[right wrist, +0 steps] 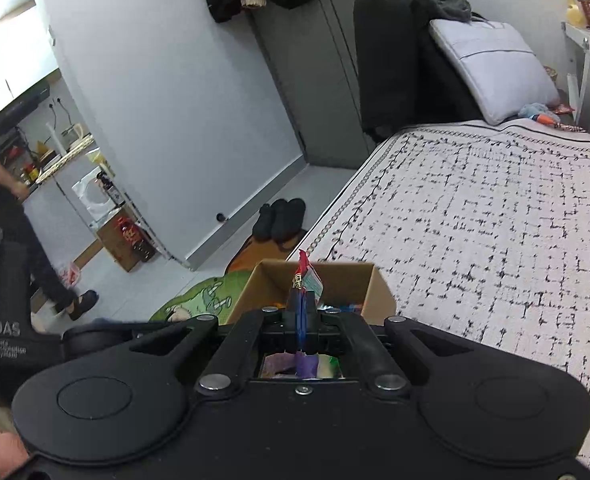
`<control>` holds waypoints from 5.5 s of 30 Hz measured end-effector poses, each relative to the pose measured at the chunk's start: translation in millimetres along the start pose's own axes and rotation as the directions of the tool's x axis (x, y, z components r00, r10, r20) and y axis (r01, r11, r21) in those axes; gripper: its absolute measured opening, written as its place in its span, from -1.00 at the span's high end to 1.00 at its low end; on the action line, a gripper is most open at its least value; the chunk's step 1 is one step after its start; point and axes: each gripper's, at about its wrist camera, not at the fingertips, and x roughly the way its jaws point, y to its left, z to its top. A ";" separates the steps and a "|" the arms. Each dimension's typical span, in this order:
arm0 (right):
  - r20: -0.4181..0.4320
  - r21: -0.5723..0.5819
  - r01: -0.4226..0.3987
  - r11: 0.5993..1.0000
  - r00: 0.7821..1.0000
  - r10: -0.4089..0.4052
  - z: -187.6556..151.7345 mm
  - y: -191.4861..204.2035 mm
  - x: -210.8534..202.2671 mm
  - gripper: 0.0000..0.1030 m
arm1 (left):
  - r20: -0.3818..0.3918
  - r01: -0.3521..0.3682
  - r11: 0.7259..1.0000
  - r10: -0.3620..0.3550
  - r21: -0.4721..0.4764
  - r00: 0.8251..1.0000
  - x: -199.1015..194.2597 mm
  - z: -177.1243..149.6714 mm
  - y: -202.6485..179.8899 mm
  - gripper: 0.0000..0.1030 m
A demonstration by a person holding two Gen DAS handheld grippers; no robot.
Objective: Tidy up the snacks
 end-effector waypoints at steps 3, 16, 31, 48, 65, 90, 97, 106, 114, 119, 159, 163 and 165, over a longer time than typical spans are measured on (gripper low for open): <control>-0.020 -0.002 -0.009 1.000 1.000 0.009 -3.0 3.1 -2.1 1.00 | 0.000 -0.006 1.000 0.006 -0.001 1.000 -2.7 0.7 1.4 -0.35; -0.083 0.038 -0.081 0.996 0.993 0.084 -4.5 11.7 -18.9 0.39 | -0.009 -0.062 0.998 0.062 -0.004 0.998 -21.4 -2.7 6.6 -0.55; -0.010 0.013 0.025 1.000 1.000 -0.024 -1.4 -5.9 -57.2 -0.32 | 0.005 -0.112 0.991 0.112 0.080 0.994 -48.2 -31.5 -22.4 -0.81; 0.056 0.004 0.045 0.999 0.997 -0.045 -19.5 -38.3 -120.5 -0.90 | 0.124 -0.083 0.974 0.058 0.210 0.991 -101.0 -73.4 -61.0 -0.99; 0.061 -0.024 0.068 0.997 0.996 -0.066 -54.7 -70.7 -165.9 -1.00 | 0.174 -0.119 0.947 0.069 0.299 0.982 -132.6 -125.3 -64.3 -1.00; 0.122 -0.050 0.053 0.997 0.991 -0.047 -56.4 -62.9 -200.6 -1.00 | 0.219 -0.141 0.929 0.067 0.343 0.973 -174.9 -121.8 -43.1 -1.00; 0.114 -0.067 0.048 0.997 0.993 -0.040 -56.5 -52.2 -199.1 -1.00 | 0.219 -0.136 0.928 0.061 0.346 0.974 -178.5 -120.9 -37.9 -1.00; 0.094 -0.082 0.049 0.995 0.995 -0.041 -59.6 -41.6 -194.0 -1.00 | 0.217 -0.131 0.931 0.058 0.341 0.975 -180.1 -121.4 -34.3 -1.00; 0.087 -0.082 0.051 0.995 0.995 -0.044 -60.9 -37.1 -192.4 -1.00 | 0.216 -0.125 0.928 0.050 0.350 0.975 -182.2 -122.0 -34.5 -1.00; 0.089 -0.071 0.052 0.996 0.995 -0.046 -60.5 -37.7 -193.7 -1.00 | 0.214 -0.124 0.927 0.049 0.354 0.976 -182.6 -121.2 -35.2 -1.00; 0.092 -0.071 0.059 0.996 0.994 -0.052 -63.7 -37.2 -196.5 -1.00 | 0.214 -0.114 0.922 0.035 0.370 0.976 -186.7 -128.8 -37.4 -1.00; 0.090 -0.070 0.059 0.996 0.995 -0.053 -64.0 -37.4 -196.3 -1.00 | 0.216 -0.114 0.921 0.034 0.371 0.976 -187.3 -129.0 -37.2 -1.00; 0.088 -0.071 0.059 0.996 0.995 -0.053 -64.4 -38.1 -196.2 -1.00 | 0.218 -0.118 0.921 0.037 0.370 0.975 -187.0 -129.2 -37.3 -1.00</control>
